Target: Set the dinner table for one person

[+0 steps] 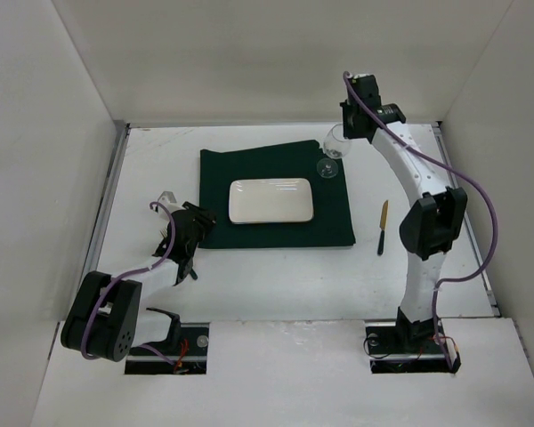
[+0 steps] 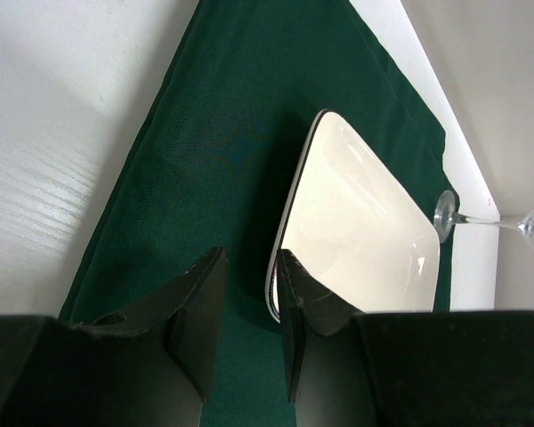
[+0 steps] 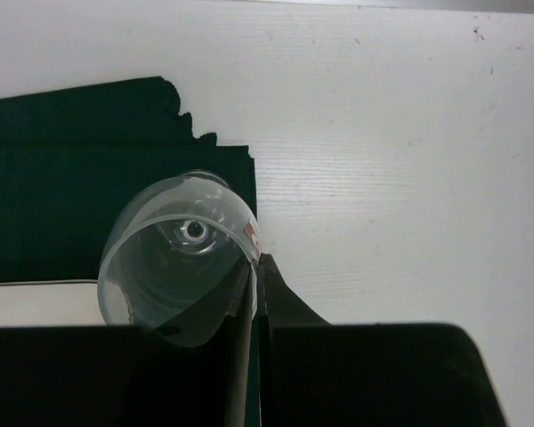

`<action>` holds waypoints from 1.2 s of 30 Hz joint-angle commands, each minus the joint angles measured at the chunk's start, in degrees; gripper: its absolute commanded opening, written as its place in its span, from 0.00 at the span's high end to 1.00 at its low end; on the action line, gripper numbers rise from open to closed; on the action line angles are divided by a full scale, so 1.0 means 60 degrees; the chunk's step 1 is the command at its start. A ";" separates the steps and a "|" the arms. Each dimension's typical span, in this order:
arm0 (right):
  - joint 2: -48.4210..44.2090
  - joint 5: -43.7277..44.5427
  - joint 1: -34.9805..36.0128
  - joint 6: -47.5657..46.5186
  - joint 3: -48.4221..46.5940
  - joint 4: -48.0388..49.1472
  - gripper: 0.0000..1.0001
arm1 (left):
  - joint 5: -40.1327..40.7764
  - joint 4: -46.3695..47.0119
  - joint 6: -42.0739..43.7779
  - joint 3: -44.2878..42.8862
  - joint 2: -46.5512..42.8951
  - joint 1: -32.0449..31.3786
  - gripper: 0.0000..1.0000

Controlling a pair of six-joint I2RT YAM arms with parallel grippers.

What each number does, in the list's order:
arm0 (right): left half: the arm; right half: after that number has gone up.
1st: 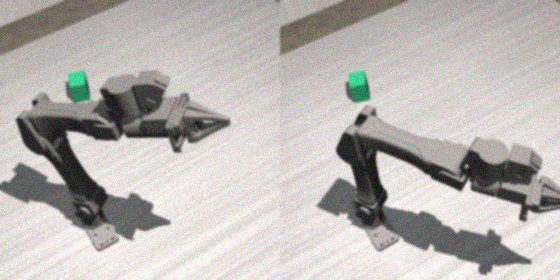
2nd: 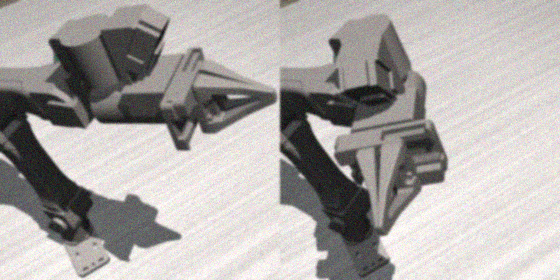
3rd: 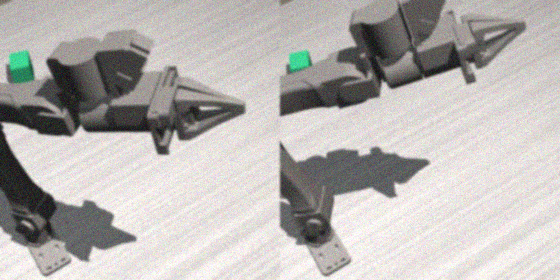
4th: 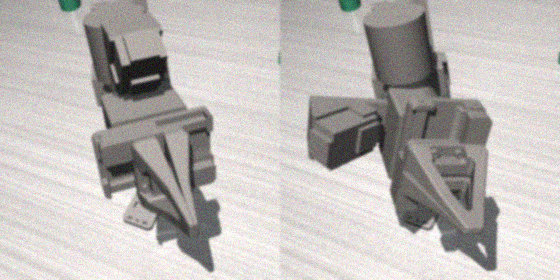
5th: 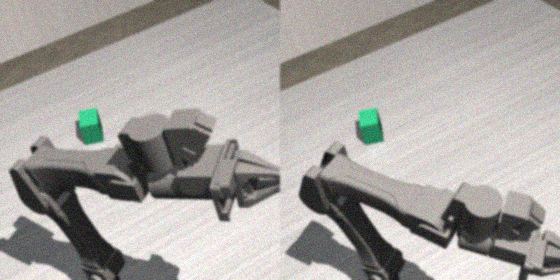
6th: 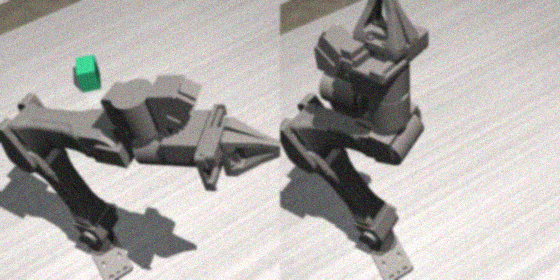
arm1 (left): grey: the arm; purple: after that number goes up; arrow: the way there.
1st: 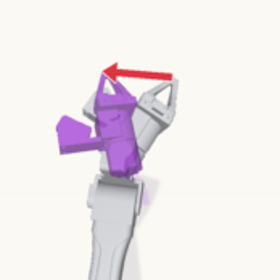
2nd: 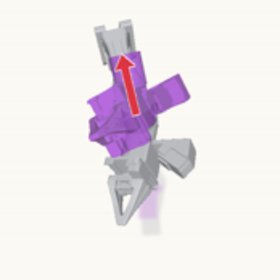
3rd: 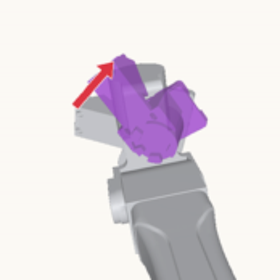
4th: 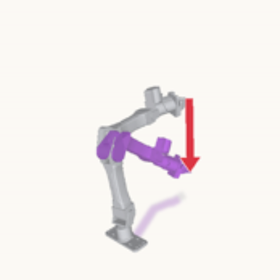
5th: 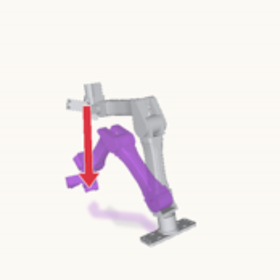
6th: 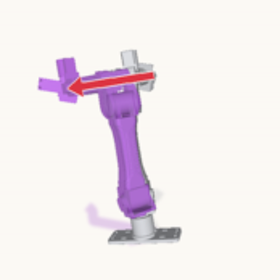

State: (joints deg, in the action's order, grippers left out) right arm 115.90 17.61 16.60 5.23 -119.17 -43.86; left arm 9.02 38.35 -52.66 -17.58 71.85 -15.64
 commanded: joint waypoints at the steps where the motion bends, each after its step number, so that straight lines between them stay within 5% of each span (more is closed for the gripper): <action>1: 0.0049 0.0200 0.0111 -0.0096 -0.0601 0.0190 0.90 | -0.0009 0.0567 -0.0041 -0.0014 -0.0037 0.0065 0.73; 8: 0.0298 0.0200 0.0184 -0.0081 -0.0631 0.0176 0.89 | -0.0009 0.0567 -0.0041 -0.0014 -0.0008 0.0080 0.73; 18: 0.0196 0.0420 0.0477 -0.0008 -0.0587 0.0453 0.68 | -0.0009 0.0567 -0.0041 -0.0014 0.0021 0.0095 0.73; 36: -0.1210 0.0669 0.0566 0.0167 0.0218 0.1054 0.51 | -0.0009 0.0567 -0.0056 -0.0014 0.0021 0.0036 0.73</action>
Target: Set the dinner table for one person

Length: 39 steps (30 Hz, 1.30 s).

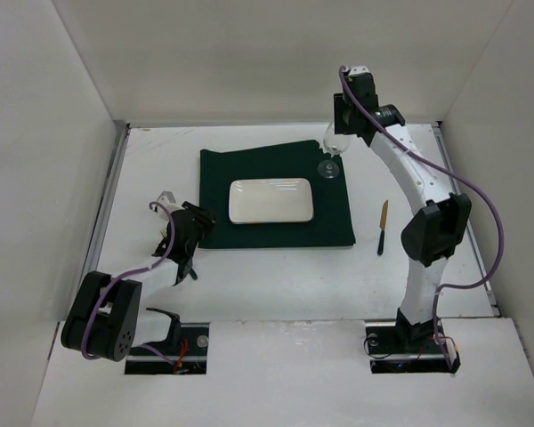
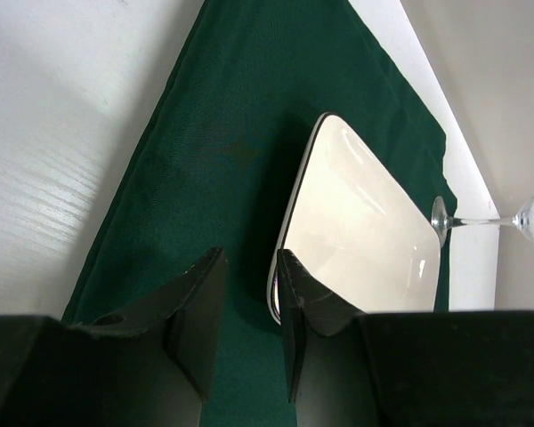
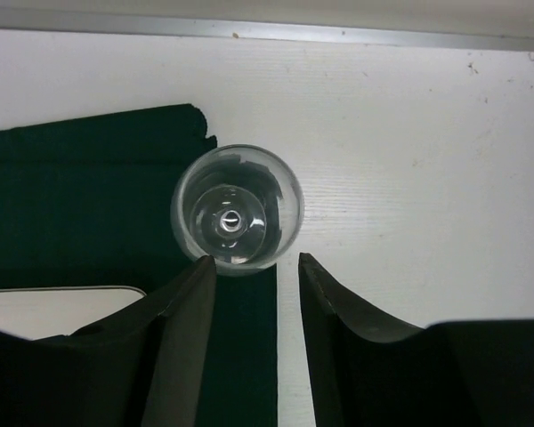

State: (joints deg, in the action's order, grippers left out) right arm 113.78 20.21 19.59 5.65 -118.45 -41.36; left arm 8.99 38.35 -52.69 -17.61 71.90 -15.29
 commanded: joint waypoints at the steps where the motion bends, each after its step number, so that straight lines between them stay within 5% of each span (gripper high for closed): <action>1: -0.0959 0.0236 0.0095 0.0127 0.0171 0.0683 0.51 | -0.0005 0.0567 -0.0052 -0.0010 0.0014 -0.0022 0.73; 13: -0.2509 0.0294 0.0081 0.0873 0.2276 0.1633 0.52 | -0.0005 0.0567 -0.0052 -0.0010 0.0014 -0.0037 0.73; 19: -0.5614 0.1158 -0.0006 0.3097 0.7765 0.4006 0.85 | -0.0005 0.0567 -0.0052 -0.0039 0.0058 -0.0081 0.73; 22: -0.6392 0.1246 -0.0357 0.4051 0.9849 0.4082 0.93 | -0.0034 0.0567 -0.0067 -0.0039 0.0043 -0.0081 0.73; 25: -0.7315 0.1320 -0.0563 0.4944 1.1871 0.4082 0.90 | -0.0049 0.0567 -0.0052 0.0004 0.0000 0.0109 0.73; 28: -0.7478 0.1349 -0.0753 0.5283 1.2826 0.3804 0.76 | -0.0151 0.0567 -0.0081 0.0063 -0.0074 0.0256 0.73; 39: -0.6322 0.1217 -0.1266 0.5357 1.3458 0.4344 0.67 | -0.0195 0.0567 -0.0081 0.0063 -0.0060 0.0271 0.73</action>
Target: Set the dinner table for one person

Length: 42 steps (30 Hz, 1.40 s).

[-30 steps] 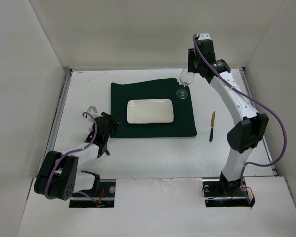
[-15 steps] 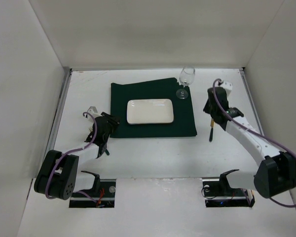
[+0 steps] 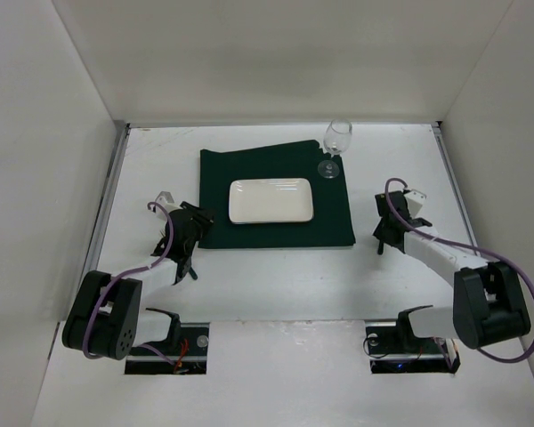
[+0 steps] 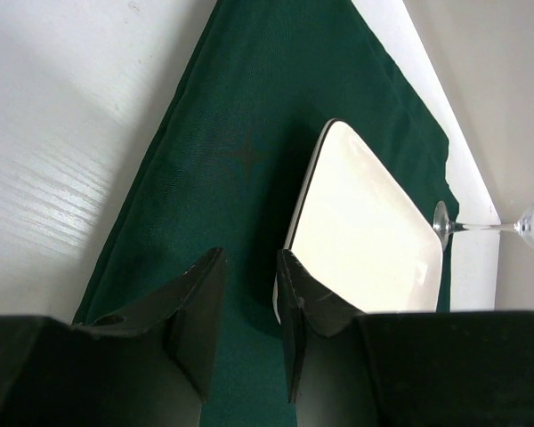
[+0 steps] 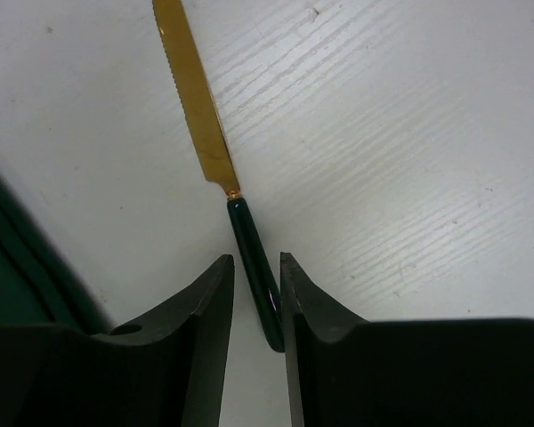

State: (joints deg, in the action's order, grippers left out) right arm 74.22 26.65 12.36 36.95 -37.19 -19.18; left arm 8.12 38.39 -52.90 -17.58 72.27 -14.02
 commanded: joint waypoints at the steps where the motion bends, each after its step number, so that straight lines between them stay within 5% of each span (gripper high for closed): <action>1: 0.0417 0.0041 -0.0075 0.0083 -0.0144 0.0691 0.67 | -0.0050 0.0559 -0.0059 0.0060 -0.0107 0.0059 0.73; 8: 0.1106 -0.0355 -0.0149 -0.0035 -0.0174 0.1087 0.69 | -0.0079 0.0588 -0.0089 0.0030 -0.0048 0.0030 0.73; 17: 0.0934 -0.0021 -0.0076 -0.0035 -0.0027 0.1147 0.92 | -0.0123 0.0633 -0.0133 0.0060 -0.0048 0.0059 0.72; 26: -0.0299 0.0523 0.1562 -0.0809 -0.1314 0.0267 0.92 | -0.0123 0.0633 -0.0147 0.0045 0.0025 0.0059 0.72; 31: 0.0475 0.0203 0.2853 -0.1748 -0.2472 0.0413 0.92 | -0.0108 0.0633 -0.0133 0.0045 -0.0004 0.0030 0.72; 42: 0.2761 -0.1747 0.3015 -0.1764 -0.3616 0.1248 0.91 | -0.0123 0.0647 -0.0133 0.0045 0.0011 0.0045 0.72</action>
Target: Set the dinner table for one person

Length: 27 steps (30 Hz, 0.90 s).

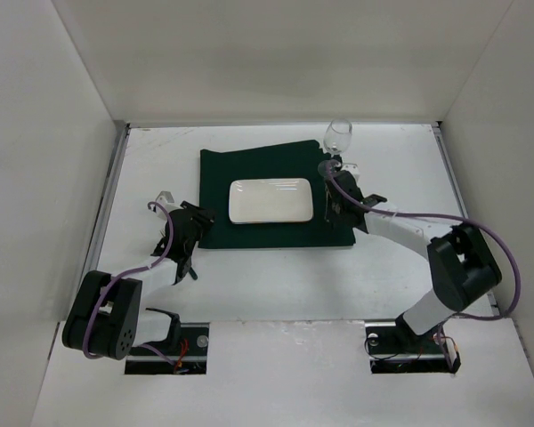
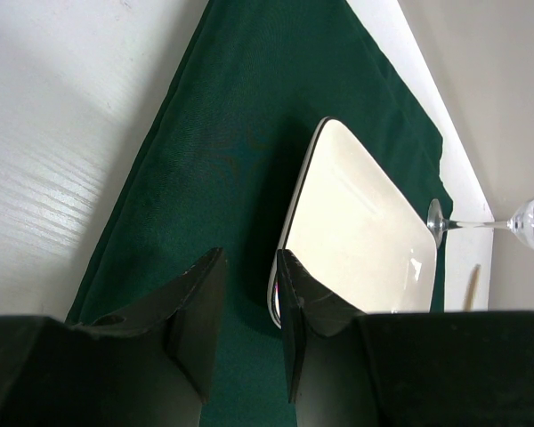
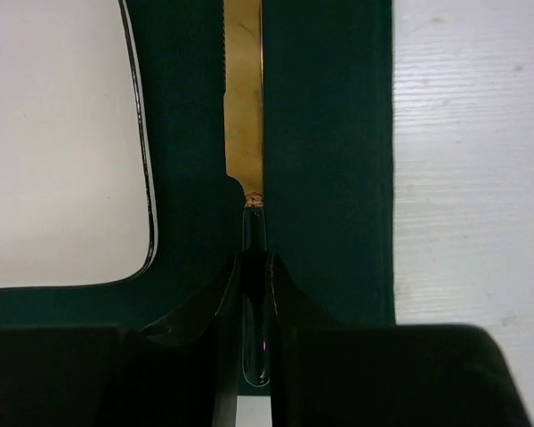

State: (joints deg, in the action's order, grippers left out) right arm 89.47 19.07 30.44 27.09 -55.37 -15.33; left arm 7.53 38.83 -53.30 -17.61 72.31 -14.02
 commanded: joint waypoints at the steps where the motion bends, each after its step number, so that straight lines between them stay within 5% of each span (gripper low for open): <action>1: 0.0336 -0.0483 0.0003 -0.0106 -0.0643 0.0607 0.91 | 0.0005 0.0574 -0.0053 0.0049 -0.0011 0.0030 0.72; 27: 0.1304 -0.0615 -0.0246 0.0538 -0.0615 0.0607 0.90 | -0.0039 0.0574 -0.0111 0.0034 0.0062 0.0015 0.72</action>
State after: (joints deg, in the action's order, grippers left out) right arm 97.12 14.70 29.56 29.08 -56.86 -14.39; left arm 7.49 39.20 -53.67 -17.58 73.03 -14.02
